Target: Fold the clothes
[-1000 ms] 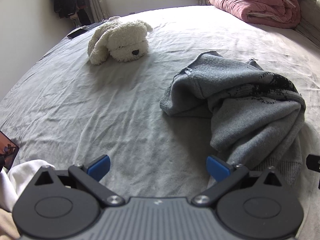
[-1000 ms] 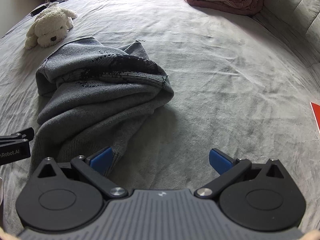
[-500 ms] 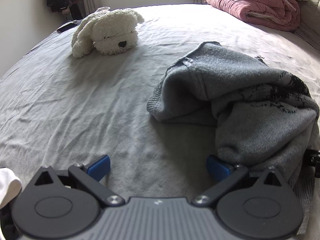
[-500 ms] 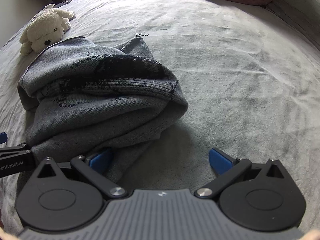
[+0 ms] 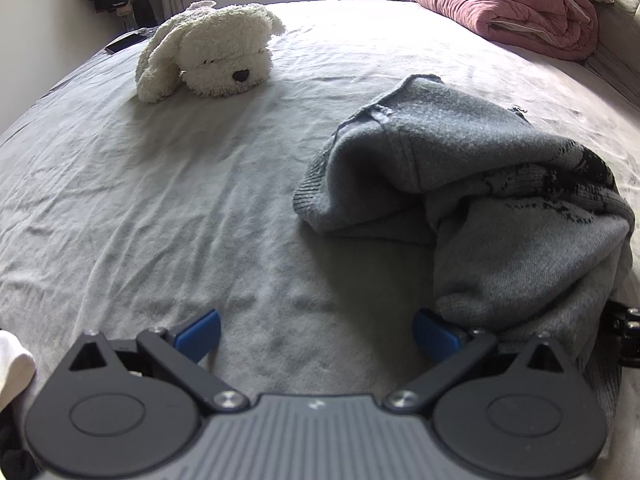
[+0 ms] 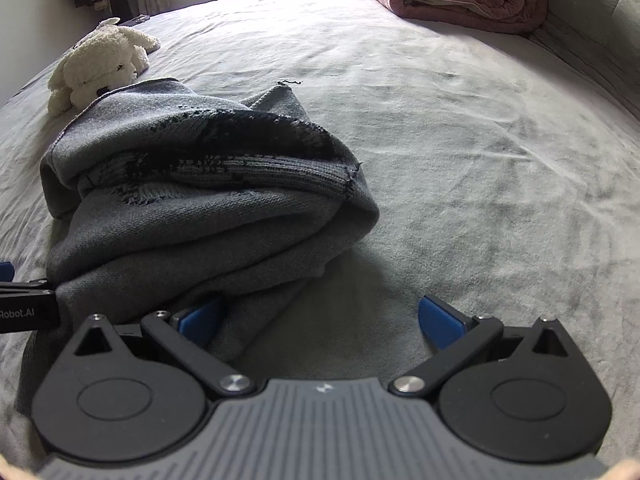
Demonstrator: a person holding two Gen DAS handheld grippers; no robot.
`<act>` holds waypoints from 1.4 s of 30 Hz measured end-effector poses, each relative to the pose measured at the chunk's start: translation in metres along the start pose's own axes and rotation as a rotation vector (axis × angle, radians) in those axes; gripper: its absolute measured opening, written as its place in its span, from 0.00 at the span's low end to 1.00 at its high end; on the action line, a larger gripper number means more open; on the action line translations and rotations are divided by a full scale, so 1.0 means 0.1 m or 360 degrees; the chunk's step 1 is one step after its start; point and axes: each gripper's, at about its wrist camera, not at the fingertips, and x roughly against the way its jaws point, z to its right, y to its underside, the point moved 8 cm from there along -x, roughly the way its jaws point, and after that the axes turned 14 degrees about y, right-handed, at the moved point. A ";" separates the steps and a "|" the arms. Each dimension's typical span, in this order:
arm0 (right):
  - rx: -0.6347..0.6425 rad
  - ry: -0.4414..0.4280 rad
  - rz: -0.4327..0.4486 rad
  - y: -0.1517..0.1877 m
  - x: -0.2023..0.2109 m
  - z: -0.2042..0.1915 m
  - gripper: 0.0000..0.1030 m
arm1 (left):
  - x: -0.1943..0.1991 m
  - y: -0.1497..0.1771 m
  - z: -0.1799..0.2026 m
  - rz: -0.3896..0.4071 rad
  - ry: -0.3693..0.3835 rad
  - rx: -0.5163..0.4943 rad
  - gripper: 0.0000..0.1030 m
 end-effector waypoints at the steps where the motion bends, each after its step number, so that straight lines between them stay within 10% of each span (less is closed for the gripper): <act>1: -0.0009 -0.0014 -0.0005 -0.01 0.01 0.00 1.00 | 0.01 0.00 0.00 -0.0004 0.0002 0.0002 1.00; 12: -0.0108 -0.0167 -0.0047 -0.10 0.15 0.03 0.91 | 0.18 -0.21 -0.04 0.0141 0.0152 0.0109 0.94; 23: -0.0214 -0.0154 0.0027 -0.33 0.20 0.29 0.88 | 0.13 -0.59 0.05 0.0193 0.0634 0.0530 0.73; 31: -0.0258 -0.0140 0.0043 -0.38 0.22 0.44 0.88 | 0.00 -0.70 0.10 0.0166 0.0565 0.0731 0.15; 42: -0.0240 -0.0115 0.0100 -0.41 0.27 0.55 0.88 | 0.48 -0.56 -0.02 0.0268 0.0390 0.0386 0.08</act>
